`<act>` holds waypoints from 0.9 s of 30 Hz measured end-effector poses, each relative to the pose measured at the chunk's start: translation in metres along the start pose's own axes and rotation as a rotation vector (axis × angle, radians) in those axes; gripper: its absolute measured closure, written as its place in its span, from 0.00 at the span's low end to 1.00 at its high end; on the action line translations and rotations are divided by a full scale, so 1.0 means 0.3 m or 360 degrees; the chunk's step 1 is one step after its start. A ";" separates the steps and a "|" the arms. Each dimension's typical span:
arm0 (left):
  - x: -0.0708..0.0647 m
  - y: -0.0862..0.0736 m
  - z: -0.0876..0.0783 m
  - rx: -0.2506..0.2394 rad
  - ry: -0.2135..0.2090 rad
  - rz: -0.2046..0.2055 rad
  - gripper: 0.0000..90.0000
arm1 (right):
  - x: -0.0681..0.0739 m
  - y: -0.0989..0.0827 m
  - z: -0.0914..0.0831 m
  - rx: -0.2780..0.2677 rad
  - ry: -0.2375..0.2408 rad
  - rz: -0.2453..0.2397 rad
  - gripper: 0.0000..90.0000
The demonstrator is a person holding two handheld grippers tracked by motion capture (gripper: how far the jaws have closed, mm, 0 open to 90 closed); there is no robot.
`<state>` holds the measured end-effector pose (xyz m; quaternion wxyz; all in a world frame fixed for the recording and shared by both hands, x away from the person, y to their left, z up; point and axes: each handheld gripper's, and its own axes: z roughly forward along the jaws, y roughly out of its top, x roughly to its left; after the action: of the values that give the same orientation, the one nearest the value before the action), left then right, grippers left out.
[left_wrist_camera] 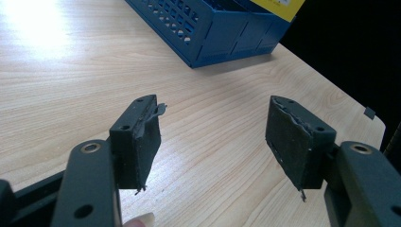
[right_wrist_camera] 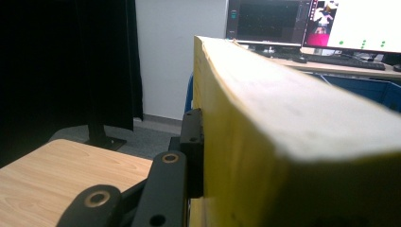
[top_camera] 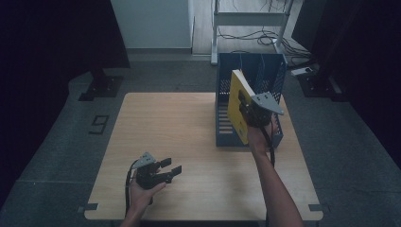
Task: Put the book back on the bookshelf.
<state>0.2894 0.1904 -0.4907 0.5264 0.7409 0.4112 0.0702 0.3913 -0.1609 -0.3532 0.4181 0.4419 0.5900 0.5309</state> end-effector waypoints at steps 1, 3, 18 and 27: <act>0.001 0.000 0.000 -0.0001 0.0002 0.0001 0.39 | -0.001 -0.001 0.002 0.0002 -0.0002 -0.0003 0.82; 0.002 0.000 -0.001 -0.0002 0.0004 -0.0001 0.40 | -0.001 -0.003 0.006 0.0004 0.0000 0.0001 0.83; 0.006 -0.001 -0.002 0.0006 0.0004 -0.0002 0.39 | 0.018 -0.007 0.037 0.0016 0.0007 0.0013 0.82; 0.007 0.000 -0.005 -0.0003 0.0006 -0.0007 0.39 | 0.027 0.000 0.050 0.0021 0.0000 0.0004 0.82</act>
<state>0.2900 0.1930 -0.4908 0.5266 0.7393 0.4137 0.0709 0.4036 -0.1492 -0.3546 0.4146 0.4454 0.5928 0.5275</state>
